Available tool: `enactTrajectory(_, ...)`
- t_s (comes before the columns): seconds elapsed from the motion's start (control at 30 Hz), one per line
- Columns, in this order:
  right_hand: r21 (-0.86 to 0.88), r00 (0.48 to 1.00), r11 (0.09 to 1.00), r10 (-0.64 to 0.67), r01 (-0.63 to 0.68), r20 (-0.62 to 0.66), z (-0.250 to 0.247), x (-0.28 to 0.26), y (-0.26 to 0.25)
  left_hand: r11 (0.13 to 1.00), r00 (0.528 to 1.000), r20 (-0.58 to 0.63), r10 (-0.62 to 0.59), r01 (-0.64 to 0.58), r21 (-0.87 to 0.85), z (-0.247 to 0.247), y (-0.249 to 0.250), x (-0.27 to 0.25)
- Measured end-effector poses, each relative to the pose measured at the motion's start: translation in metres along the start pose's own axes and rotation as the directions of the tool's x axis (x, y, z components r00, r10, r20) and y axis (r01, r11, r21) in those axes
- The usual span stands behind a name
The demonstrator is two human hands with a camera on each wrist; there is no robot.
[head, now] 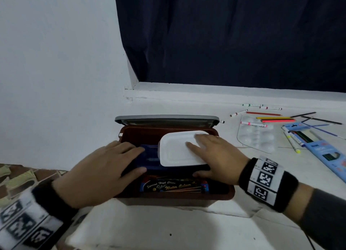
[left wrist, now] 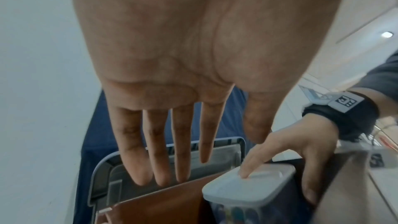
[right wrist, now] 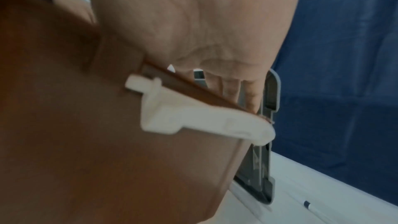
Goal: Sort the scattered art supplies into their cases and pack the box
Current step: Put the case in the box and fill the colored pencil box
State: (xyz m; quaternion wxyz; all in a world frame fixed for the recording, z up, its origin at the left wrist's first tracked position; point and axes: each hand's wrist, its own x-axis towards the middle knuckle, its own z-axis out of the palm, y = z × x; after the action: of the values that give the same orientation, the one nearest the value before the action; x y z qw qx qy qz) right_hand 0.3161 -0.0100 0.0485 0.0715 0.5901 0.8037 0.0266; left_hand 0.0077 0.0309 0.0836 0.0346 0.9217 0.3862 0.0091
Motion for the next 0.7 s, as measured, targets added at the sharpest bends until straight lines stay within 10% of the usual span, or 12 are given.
enactTrajectory(0.3, 0.205, 0.999, 0.979, 0.004, 0.007, -0.054, 0.006, 0.001, -0.001, 0.926, 0.934, 0.355, 0.045, -0.172, 0.336, 0.003, 0.006, 0.055)
enactTrajectory(0.5, 0.731, 0.966, 0.676, 0.116, 0.094, -0.232, -0.026, -0.037, 0.005, 0.933, 0.911, 0.409, 0.053, -0.191, 0.304, 0.010, 0.019, 0.084)
enactTrajectory(0.7, 0.839, 0.923, 0.507, 0.192, 0.197, -0.333, -0.039, -0.054, 0.020, 0.920, 0.827, 0.561, -0.025, -0.201, 0.336, 0.014, 0.031, 0.106)
